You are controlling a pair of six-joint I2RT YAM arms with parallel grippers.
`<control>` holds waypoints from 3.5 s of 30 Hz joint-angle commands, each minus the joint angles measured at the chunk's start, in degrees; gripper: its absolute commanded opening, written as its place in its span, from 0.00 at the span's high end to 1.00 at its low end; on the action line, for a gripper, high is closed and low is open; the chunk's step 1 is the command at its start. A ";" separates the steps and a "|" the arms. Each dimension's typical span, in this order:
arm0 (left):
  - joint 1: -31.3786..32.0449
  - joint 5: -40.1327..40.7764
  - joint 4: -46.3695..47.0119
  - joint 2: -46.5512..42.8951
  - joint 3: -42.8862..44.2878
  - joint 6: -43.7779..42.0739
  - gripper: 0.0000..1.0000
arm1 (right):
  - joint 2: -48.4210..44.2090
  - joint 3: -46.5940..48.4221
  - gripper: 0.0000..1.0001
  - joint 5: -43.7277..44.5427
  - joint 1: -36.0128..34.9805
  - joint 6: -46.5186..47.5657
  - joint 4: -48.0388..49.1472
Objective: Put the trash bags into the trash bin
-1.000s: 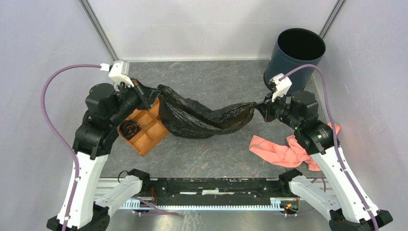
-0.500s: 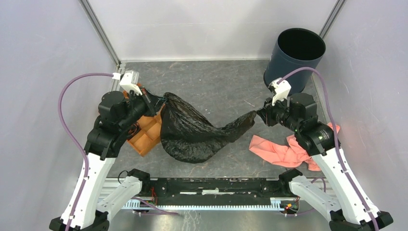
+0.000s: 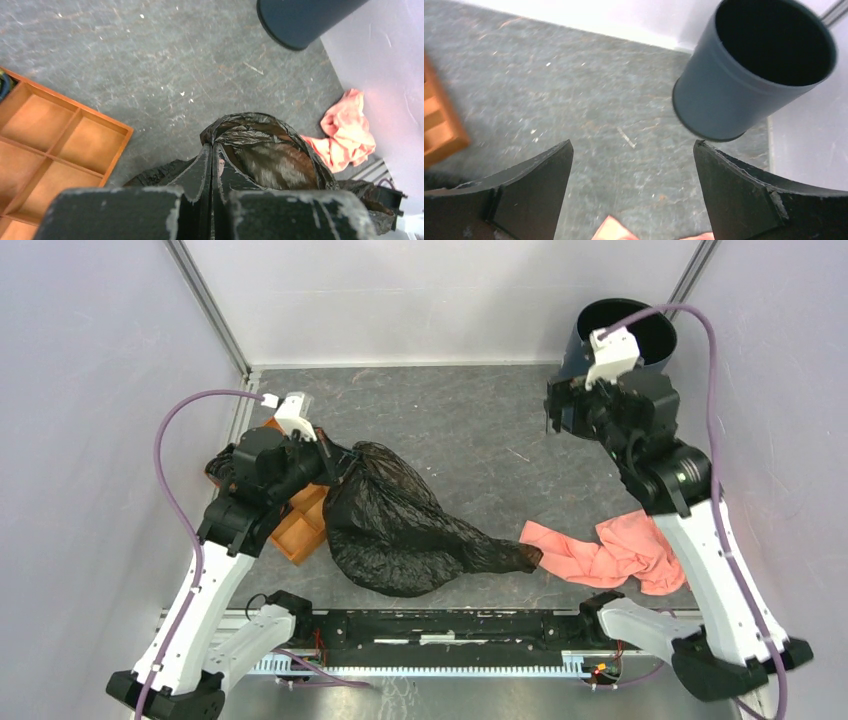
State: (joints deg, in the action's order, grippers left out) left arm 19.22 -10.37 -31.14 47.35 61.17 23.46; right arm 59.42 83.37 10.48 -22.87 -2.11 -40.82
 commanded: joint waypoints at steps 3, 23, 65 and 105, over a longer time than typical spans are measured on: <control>2.26 -2.07 2.04 -0.16 -0.77 -1.07 0.98 | 15.40 9.71 0.02 13.98 1.45 3.83 9.87; 2.17 -4.42 -4.58 -1.83 2.73 1.56 0.98 | 49.17 35.10 0.03 -5.03 20.78 10.37 6.43; 2.22 2.04 -10.56 -6.03 10.54 3.69 0.98 | 39.97 20.56 1.00 -14.80 1.71 6.40 -0.56; 2.22 0.98 -3.00 -7.94 10.57 2.50 0.98 | 11.10 -8.44 0.02 -40.72 -31.57 -9.75 29.96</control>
State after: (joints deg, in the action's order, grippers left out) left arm 21.37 -9.37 -37.32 39.16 70.06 26.13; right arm 71.31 77.52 -29.93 -50.04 -8.95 -20.29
